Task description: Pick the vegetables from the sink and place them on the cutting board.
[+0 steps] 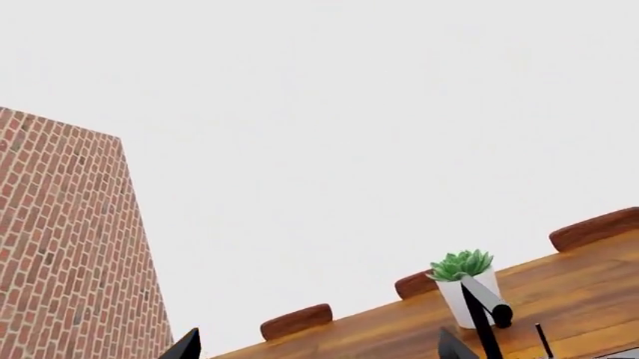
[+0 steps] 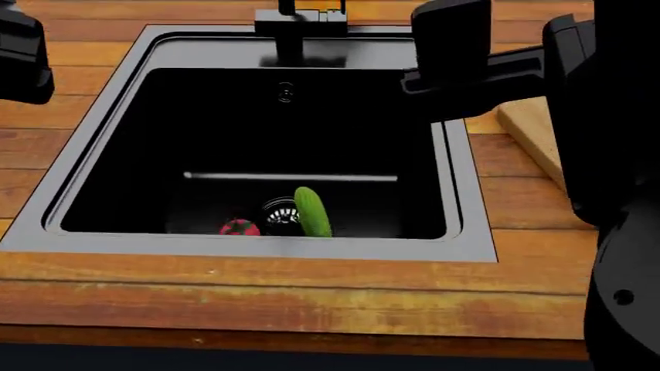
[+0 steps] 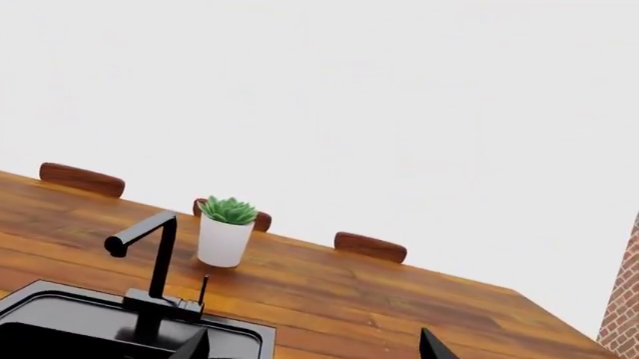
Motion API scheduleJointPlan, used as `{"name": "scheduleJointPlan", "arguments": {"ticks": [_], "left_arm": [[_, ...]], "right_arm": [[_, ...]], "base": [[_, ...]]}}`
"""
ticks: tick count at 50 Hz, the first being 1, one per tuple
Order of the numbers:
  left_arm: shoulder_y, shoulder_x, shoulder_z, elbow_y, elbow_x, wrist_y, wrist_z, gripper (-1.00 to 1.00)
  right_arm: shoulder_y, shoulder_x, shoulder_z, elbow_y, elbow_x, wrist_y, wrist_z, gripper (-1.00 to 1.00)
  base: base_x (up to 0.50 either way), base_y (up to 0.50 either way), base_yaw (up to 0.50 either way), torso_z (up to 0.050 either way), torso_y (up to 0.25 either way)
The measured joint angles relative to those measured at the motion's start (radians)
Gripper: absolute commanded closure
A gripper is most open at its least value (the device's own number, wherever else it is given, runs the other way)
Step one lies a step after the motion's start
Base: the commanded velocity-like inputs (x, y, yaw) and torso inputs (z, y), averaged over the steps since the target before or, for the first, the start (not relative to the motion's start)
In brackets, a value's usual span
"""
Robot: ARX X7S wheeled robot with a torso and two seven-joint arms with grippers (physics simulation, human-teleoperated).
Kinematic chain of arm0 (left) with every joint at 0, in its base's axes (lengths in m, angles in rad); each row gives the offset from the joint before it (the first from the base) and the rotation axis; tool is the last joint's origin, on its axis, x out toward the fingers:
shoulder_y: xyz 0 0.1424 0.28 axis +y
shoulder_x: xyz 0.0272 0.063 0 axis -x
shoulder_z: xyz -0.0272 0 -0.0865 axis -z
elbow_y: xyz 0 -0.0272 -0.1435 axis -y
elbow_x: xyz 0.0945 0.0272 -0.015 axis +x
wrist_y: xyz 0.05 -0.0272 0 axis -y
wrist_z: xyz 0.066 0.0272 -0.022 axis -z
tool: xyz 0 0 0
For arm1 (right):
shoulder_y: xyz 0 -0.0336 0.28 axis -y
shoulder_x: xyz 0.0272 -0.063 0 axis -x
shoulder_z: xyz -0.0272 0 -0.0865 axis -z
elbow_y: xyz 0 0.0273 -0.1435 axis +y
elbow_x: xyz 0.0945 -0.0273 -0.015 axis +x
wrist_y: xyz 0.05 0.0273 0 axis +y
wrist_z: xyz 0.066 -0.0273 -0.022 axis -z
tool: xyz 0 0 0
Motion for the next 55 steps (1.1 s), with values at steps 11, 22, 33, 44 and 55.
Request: {"name": "scheduleJointPlan", "arguments": {"ticks": [11, 22, 33, 44, 55], "left_arm": [[0.0, -0.002, -0.004, -0.008, 0.0, 0.008, 0.001, -1.0], [0.005, -0.001, -0.009, -0.012, 0.0, 0.013, 0.003, -1.0], [0.003, 0.004, -0.01, -0.013, -0.006, 0.011, 0.005, -1.0], [0.004, 0.004, -0.017, -0.016, 0.0, 0.01, 0.006, -1.0], [0.005, 0.005, -0.013, -0.009, 0.0, 0.011, 0.007, -1.0]], "right_arm": [[0.004, 0.017, -0.015, 0.005, 0.013, -0.017, 0.013, -1.0], [-0.004, 0.034, -0.025, 0.006, 0.017, -0.035, 0.02, -1.0], [0.005, 0.049, -0.051, 0.005, 0.017, -0.035, 0.026, -1.0], [0.003, 0.056, -0.059, 0.015, 0.046, -0.047, 0.056, -1.0], [0.0, 0.063, -0.054, 0.022, 0.066, -0.069, 0.077, -1.0]], "base": [[0.5, 0.0, 0.0, 0.0, 0.0], [0.5, 0.0, 0.0, 0.0, 0.002], [0.5, 0.09, 0.0, 0.0, 0.002], [0.35, 0.15, 0.0, 0.0, 0.004], [0.18, 0.0, 0.0, 0.0, 0.0]]}}
